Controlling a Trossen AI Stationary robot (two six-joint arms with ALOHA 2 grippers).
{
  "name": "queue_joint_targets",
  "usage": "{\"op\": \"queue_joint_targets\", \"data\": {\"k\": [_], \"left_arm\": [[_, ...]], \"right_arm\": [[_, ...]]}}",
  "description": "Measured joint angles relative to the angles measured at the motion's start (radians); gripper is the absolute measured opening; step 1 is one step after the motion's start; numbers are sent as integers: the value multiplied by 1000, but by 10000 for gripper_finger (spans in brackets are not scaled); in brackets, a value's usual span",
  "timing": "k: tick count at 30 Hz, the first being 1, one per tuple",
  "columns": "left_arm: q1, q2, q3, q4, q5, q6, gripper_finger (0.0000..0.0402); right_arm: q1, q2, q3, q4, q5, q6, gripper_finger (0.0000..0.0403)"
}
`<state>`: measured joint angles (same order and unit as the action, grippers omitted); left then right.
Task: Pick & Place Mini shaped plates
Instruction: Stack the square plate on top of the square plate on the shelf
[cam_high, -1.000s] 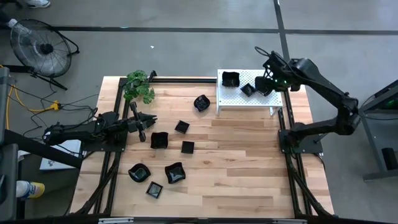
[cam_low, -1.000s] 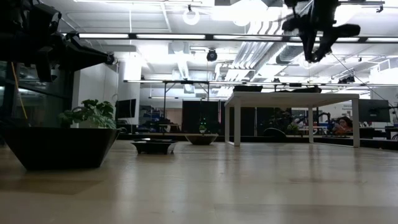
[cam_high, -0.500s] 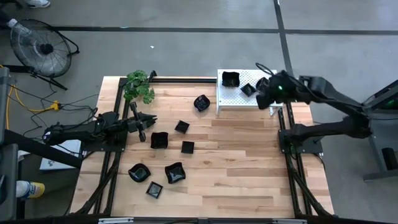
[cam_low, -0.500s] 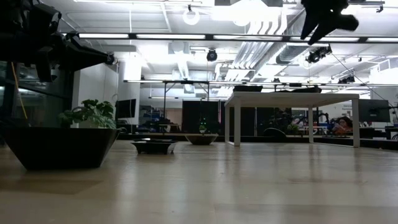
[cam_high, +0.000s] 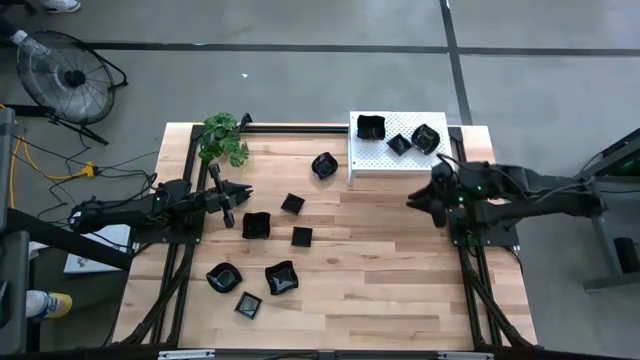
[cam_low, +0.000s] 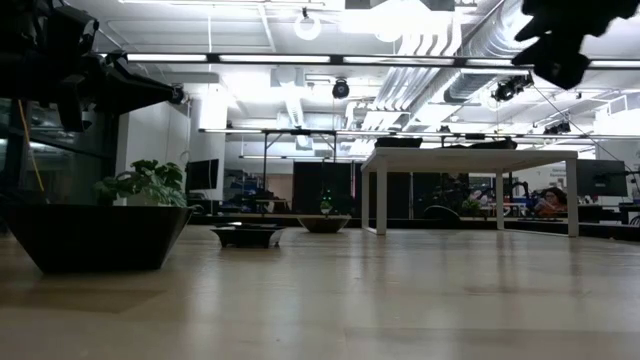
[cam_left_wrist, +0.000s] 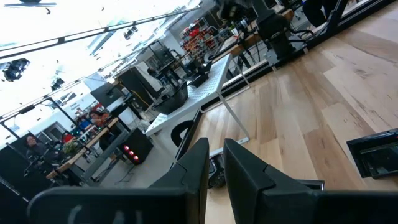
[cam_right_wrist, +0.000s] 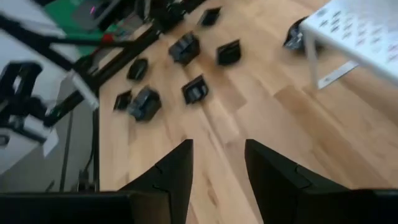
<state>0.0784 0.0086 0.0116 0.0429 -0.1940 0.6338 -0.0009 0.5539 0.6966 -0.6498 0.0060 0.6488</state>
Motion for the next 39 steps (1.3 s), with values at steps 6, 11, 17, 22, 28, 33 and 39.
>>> {"op": "queue_joint_targets", "data": {"k": [6, 11, 17, 22, 28, 33, 39], "left_arm": [[0, 0, 0, 0, 0, 0, 46], [0, 0, 0, 0, 0, 0, 46], [0, 0, 0, 0, 0, 0, 46], [0, 0, 0, 0, 0, 0, 46], [0, 0, 0, 1, -11, 17, 46], [0, 0, 0, 13, -110, 257, 46], [0, 0, 0, 13, -111, 334, 46]], "right_arm": [[106, -99, -47, -10, 5, -6, 140], [144, -164, -47, -15, 34, -27, 140], [153, -226, -47, -23, 153, -30, 140], [153, -229, -47, -37, 190, -33, 140], [153, -229, -47, -48, 275, -21, 140], [153, -228, -47, -43, 309, 40, 140], [153, -227, -47, -53, 269, 93, 140]]}}
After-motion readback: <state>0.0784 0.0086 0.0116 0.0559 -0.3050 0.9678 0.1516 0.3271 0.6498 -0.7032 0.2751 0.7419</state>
